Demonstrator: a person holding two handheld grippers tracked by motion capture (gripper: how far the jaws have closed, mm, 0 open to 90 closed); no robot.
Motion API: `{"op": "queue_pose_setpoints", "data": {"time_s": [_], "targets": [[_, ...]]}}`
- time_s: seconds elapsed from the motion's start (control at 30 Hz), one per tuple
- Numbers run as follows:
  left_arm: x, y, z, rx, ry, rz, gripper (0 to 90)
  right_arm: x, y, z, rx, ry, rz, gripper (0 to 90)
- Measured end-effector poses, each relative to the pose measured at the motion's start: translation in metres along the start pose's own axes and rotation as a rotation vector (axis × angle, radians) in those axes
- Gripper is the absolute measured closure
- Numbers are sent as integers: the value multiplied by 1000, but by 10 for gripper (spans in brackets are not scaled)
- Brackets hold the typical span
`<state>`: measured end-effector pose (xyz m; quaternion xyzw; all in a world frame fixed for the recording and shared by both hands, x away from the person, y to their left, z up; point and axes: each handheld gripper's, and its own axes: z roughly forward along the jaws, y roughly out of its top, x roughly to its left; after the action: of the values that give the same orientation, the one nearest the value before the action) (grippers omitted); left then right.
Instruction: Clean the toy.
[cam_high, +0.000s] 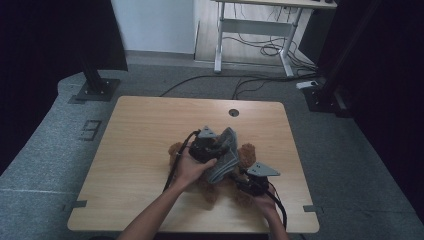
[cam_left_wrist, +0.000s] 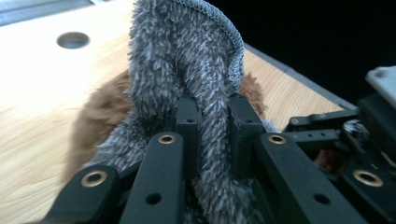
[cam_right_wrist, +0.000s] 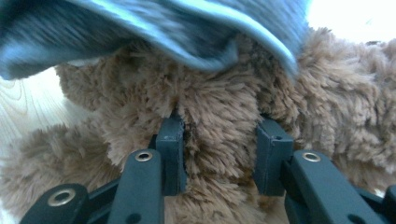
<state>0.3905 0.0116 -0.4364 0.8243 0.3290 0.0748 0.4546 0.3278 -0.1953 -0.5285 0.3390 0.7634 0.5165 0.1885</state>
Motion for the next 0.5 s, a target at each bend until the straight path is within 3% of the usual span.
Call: {"op": "queue_pose_setpoints", "data": {"time_s": [0.07, 0.17, 0.23, 0.37, 0.5], "targets": [[1, -3, 8, 28, 6, -6, 770, -1, -1, 0, 0, 5, 7, 611], [9, -8, 7, 26, -3, -32, 770, -1, -3, 0, 2, 7, 10, 615], [13, -11, 2, 21, 7, -36, 770, -1, -3, 1, -1, 9, 20, 623], [25, -22, -15, 21, 67, -37, 771, 0, -4, 1, 1, 8, 30, 630], [40, -38, -36, -6, 85, -57, 769, 1, -5, 1, 4, 8, 37, 633]]}}
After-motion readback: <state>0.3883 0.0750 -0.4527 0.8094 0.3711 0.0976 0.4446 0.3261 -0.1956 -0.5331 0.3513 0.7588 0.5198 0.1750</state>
